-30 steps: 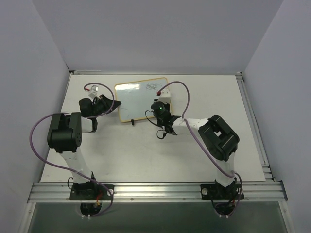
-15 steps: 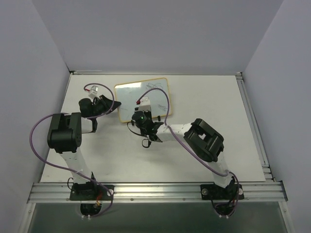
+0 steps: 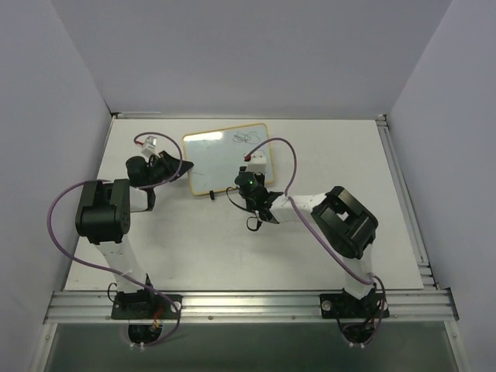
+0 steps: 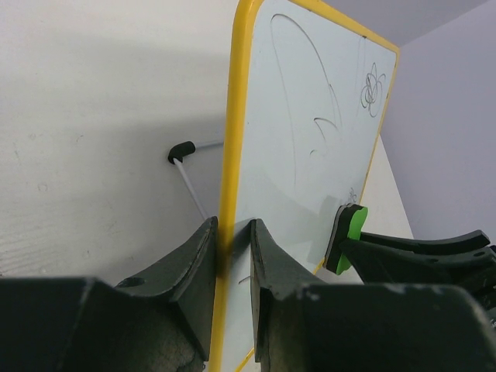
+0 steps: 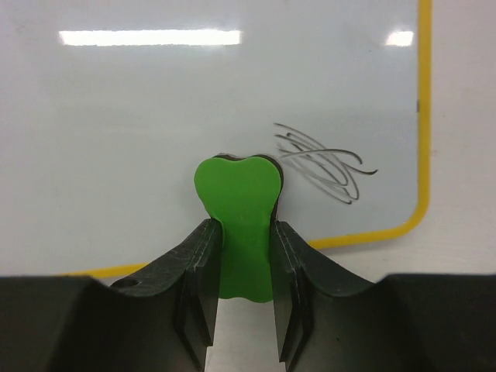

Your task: Erase the whiteboard

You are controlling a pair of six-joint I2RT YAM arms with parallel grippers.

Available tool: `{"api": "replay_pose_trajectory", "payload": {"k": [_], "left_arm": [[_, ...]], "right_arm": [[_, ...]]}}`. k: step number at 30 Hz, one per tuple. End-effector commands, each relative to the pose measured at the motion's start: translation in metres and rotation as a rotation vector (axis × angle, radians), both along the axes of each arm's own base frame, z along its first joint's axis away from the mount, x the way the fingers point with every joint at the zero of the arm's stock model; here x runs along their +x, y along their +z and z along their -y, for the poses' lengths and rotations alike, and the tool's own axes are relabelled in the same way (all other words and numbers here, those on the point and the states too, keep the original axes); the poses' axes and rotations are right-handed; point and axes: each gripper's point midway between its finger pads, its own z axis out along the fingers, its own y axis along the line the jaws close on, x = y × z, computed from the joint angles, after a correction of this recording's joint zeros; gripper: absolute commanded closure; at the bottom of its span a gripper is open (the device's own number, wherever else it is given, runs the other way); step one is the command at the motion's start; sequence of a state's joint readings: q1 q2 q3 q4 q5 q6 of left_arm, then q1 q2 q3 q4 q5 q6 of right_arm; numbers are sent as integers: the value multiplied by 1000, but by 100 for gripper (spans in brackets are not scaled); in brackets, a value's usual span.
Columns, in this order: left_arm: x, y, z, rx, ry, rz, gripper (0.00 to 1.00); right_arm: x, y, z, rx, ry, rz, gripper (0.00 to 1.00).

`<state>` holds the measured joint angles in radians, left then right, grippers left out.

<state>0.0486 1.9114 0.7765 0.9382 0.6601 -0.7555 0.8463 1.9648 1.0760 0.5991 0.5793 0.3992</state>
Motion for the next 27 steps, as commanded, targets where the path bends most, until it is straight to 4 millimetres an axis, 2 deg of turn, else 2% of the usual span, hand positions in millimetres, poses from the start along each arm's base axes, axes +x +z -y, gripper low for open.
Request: {"api": "replay_pose_trajectory", "payload": {"k": [1, 5, 9, 10, 12, 13, 15, 18, 22, 25, 27], "left_arm": [[2, 4, -2, 24, 11, 25, 86], [2, 4, -1, 24, 9, 25, 86], [2, 5, -1, 23, 8, 26, 86], [3, 5, -2, 23, 9, 26, 86], [3, 5, -2, 22, 8, 26, 86], [3, 4, -2, 22, 8, 24, 86], [3, 4, -1, 21, 7, 24, 86], [4, 4, -2, 22, 8, 23, 86], [5, 4, -2, 22, 8, 20, 86], [5, 4, -2, 23, 8, 21, 86], [5, 3, -2, 23, 8, 18, 86]], "right_arm": [[3, -12, 52, -111, -111, -36, 100], [5, -9, 44, -101, -91, -36, 100], [5, -6, 14, -115, -51, -22, 100], [3, -5, -4, -116, -21, -15, 100], [3, -4, -20, -119, 5, -11, 100], [2, -1, -35, -109, 26, -3, 100], [1, -4, -48, -110, 46, -5, 100], [3, 5, -67, -79, 75, 2, 100], [6, 6, -71, -76, 82, 4, 100], [11, 5, -62, -89, 61, 5, 100], [16, 3, -47, -93, 39, -4, 100]]}}
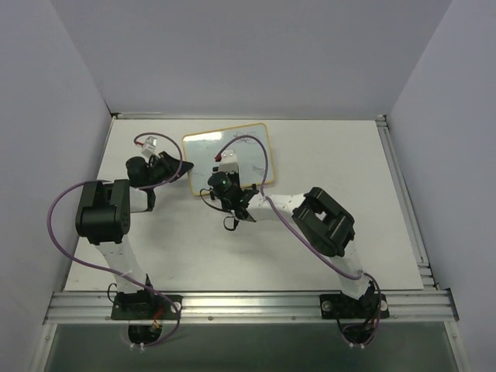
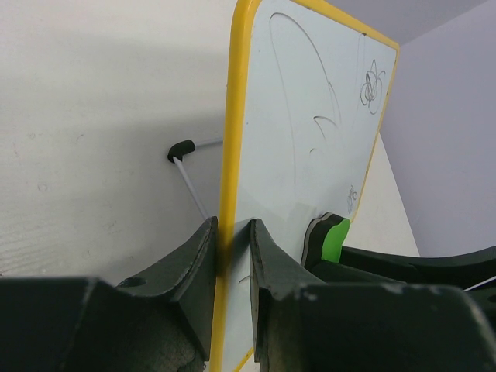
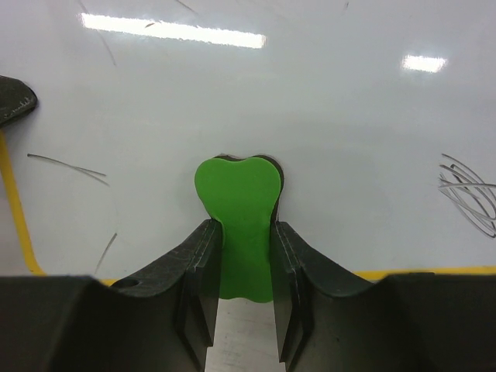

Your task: Erase the whiteboard

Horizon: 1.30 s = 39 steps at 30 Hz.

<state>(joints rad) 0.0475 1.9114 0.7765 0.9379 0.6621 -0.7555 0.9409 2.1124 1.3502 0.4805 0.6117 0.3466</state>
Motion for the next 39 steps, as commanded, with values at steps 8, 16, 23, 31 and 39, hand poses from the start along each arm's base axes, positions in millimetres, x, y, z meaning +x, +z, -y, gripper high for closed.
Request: {"api": "replay_pose_trajectory", "payload": {"k": [8, 16, 23, 31, 39], "left_arm": [[6, 3, -2, 24, 11, 18, 86], [7, 2, -3, 24, 14, 18, 86], [7, 3, -2, 25, 10, 20, 86], [8, 3, -2, 26, 9, 18, 86], [7, 2, -1, 31, 7, 13, 86]], "right_arm": [[27, -5, 83, -36, -143, -28, 100], [35, -4, 133, -33, -232, -34, 100], [40, -2, 156, -29, -267, -34, 100], [40, 4, 119, -33, -199, -17, 100], [31, 2, 54, -65, -98, -7, 100]]}}
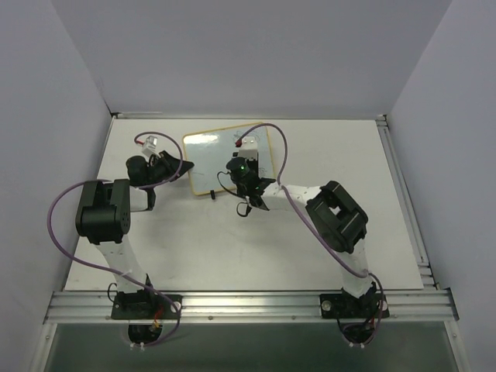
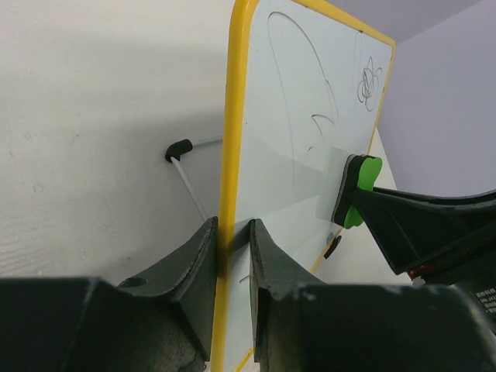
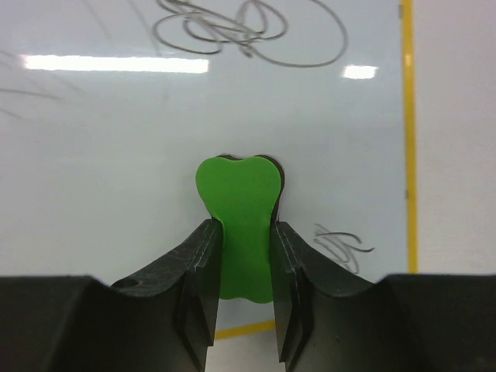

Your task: Erase the whiteboard

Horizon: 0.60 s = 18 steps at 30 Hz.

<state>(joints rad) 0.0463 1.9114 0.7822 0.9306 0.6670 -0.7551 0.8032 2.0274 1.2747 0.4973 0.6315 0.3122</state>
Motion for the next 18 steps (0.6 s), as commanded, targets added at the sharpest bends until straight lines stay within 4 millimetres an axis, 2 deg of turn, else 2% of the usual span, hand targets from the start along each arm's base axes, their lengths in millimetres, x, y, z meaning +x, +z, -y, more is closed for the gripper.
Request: {"api": "replay_pose_trajectory", "payload": {"k": [1, 4, 7, 11, 12, 14, 16, 18], "left_arm": [[7, 1, -2, 31, 14, 13, 86], [7, 3, -2, 33, 16, 17, 86], [6, 4, -2, 35, 16, 17, 86], [6, 6, -1, 39, 14, 20, 87], [6, 7, -2, 40, 17, 21, 87], [7, 11, -2, 46, 17, 29, 87], [7, 13, -3, 59, 21, 30, 87], [7, 12, -3, 63, 21, 27, 87]], "right_arm": [[-10, -15, -29, -40, 60, -36, 100], [-8, -12, -41, -30, 76, -31, 100], [-7, -11, -43, -18, 80, -32, 100], [-4, -6, -26, -10, 46, -23, 100], [-5, -14, -15, -20, 35, -38, 100], [-2, -9, -4, 12, 13, -33, 100], [-1, -19, 18, 27, -20, -51, 100], [2, -16, 36, 50, -51, -50, 100]]}}
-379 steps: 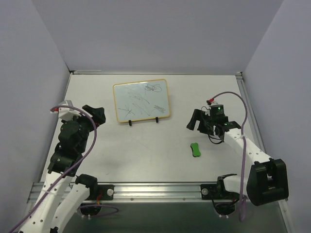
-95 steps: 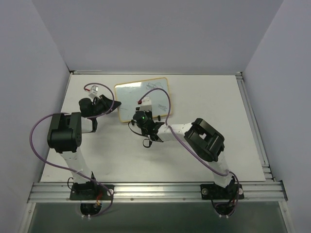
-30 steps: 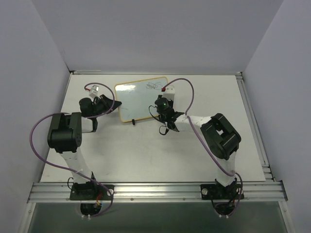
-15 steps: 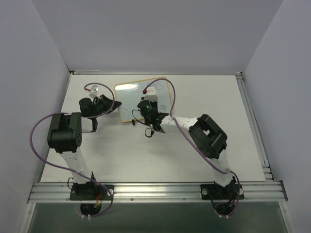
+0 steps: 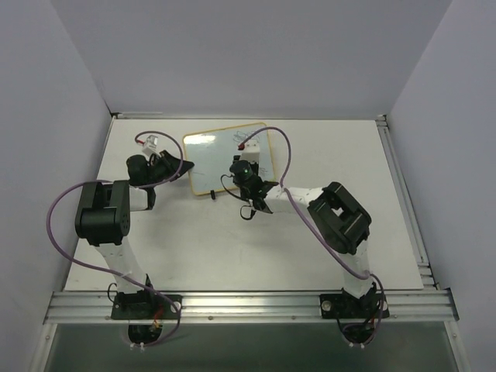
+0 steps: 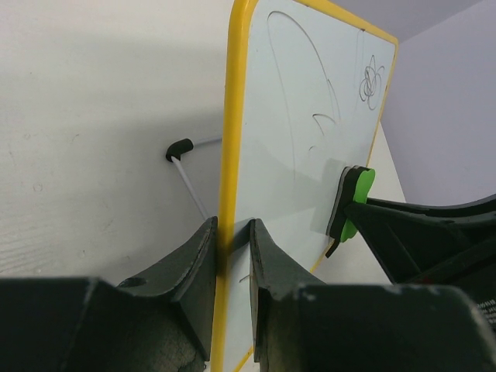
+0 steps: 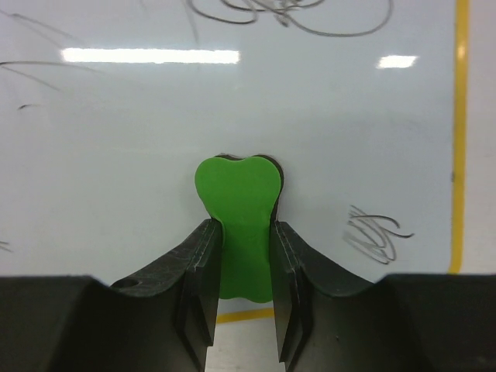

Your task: Erase the whiteboard

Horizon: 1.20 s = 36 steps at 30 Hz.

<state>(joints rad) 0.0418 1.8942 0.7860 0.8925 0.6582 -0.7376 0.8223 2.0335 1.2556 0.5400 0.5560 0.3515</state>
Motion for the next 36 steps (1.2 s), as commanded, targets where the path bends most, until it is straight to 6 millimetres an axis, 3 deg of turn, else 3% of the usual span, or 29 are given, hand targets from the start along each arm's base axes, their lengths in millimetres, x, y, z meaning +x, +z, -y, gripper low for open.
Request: {"api": "replay_pose_trajectory", "payload": {"k": [1, 8, 15, 20, 21, 28, 31, 36], "left_arm": [[8, 12, -4, 48, 20, 34, 87], [7, 6, 1, 51, 16, 23, 87], [7, 2, 3, 55, 10, 16, 87], [6, 2, 5, 58, 6, 13, 87], [6, 3, 4, 62, 7, 17, 87], [5, 4, 6, 72, 3, 14, 87], [5, 4, 6, 72, 3, 12, 87], [5, 1, 7, 69, 2, 7, 87]], "right_arm": [[8, -17, 68, -27, -137, -53, 100], [2, -17, 109, -15, -203, -54, 100], [-3, -26, 119, -22, -225, -64, 100], [-1, -27, 94, -22, -179, -63, 100], [-1, -19, 77, -16, -156, -45, 100], [-9, -18, 10, -27, -51, -35, 100], [-13, -14, -3, 7, -27, -32, 100], [-10, -11, 9, 7, -54, -30, 100]]}}
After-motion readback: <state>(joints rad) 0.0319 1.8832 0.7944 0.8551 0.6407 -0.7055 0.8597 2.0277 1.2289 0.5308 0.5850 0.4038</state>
